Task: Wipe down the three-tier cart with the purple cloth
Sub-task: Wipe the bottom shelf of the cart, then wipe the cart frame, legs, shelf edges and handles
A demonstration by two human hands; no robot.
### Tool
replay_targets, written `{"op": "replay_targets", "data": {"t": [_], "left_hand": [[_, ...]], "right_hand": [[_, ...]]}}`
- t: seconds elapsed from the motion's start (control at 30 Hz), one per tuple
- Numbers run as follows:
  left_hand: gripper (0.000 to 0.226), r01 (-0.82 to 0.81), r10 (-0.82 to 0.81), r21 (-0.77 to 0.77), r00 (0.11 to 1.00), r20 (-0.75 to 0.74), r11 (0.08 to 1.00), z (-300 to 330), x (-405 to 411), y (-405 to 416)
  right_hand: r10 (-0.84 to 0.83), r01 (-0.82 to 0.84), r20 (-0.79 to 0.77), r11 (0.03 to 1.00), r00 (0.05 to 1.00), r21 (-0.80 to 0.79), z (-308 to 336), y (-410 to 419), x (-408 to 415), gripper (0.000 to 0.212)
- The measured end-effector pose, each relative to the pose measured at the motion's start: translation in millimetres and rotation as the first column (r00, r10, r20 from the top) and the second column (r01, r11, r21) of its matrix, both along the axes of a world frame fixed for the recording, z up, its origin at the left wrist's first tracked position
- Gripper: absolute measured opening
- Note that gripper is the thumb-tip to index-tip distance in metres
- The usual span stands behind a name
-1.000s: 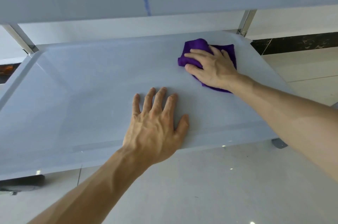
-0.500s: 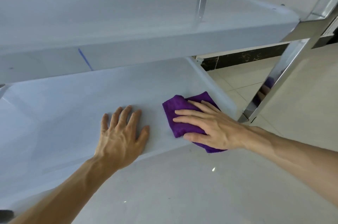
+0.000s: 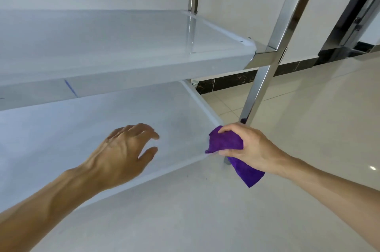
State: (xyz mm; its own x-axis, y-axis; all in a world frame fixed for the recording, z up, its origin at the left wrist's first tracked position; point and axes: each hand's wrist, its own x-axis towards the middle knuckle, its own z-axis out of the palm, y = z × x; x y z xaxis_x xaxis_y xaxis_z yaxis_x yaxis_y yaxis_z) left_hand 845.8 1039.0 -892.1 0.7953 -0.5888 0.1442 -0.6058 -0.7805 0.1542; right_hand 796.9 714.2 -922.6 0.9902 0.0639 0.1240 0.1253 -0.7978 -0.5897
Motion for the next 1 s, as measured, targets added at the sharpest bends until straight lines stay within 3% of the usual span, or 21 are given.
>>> {"op": "replay_targets", "data": {"t": [0.13, 0.23, 0.33, 0.43, 0.57, 0.67, 0.8, 1.0], "left_hand": [[0.025, 0.306, -0.281, -0.042, 0.913, 0.297, 0.951, 48.9, -25.9, -39.0], [0.028, 0.47, -0.411, -0.038, 0.806, 0.427, 0.882, 84.8, -41.7, -61.7], [0.026, 0.524, -0.424, -0.03, 0.72, 0.549, 0.851, 107.8, -49.8, -77.7], [0.029, 0.433, -0.33, 0.014, 0.664, 0.672, 0.901, 122.9, -46.1, -91.1], [0.041, 0.178, -0.124, -0.022, 0.76, 0.638, 0.984, 138.1, -35.5, -109.2], [0.05, 0.021, -0.022, 0.008, 0.836, 0.549, 1.0, 131.4, -25.9, -117.1], [0.061, -0.019, -0.041, 0.095, 0.804, 0.593, 0.995, 112.1, -14.4, -117.6], [0.061, -0.004, -0.041, 0.064, 0.735, 0.677, 0.998, 100.4, -4.6, -117.3]], "right_hand": [[-0.274, 0.278, -0.064, 0.888, 0.959, 0.366, 18.2, -19.2, -28.0, 0.023], [-0.434, 0.391, -0.069, 0.717, 0.898, 0.578, 31.5, -28.2, -40.2, 0.031], [-0.53, 0.362, -0.024, 0.546, 0.848, 0.756, 54.1, -27.6, -40.2, 0.046], [-0.567, 0.234, 0.08, 0.459, 0.82, 0.857, 83.2, -20.8, -22.3, 0.041], [-0.543, 0.118, 0.256, 0.561, 0.8, 0.82, 106.0, 6.0, 12.2, 0.025], [-0.507, 0.061, 0.334, 0.614, 0.795, 0.787, 98.0, 22.5, 26.3, 0.04], [-0.565, 0.174, 0.365, 0.685, 0.739, 0.707, 79.0, 16.6, 36.9, 0.06], [-0.673, 0.322, 0.314, 0.644, 0.669, 0.694, 41.2, 16.5, 62.1, 0.043]]}}
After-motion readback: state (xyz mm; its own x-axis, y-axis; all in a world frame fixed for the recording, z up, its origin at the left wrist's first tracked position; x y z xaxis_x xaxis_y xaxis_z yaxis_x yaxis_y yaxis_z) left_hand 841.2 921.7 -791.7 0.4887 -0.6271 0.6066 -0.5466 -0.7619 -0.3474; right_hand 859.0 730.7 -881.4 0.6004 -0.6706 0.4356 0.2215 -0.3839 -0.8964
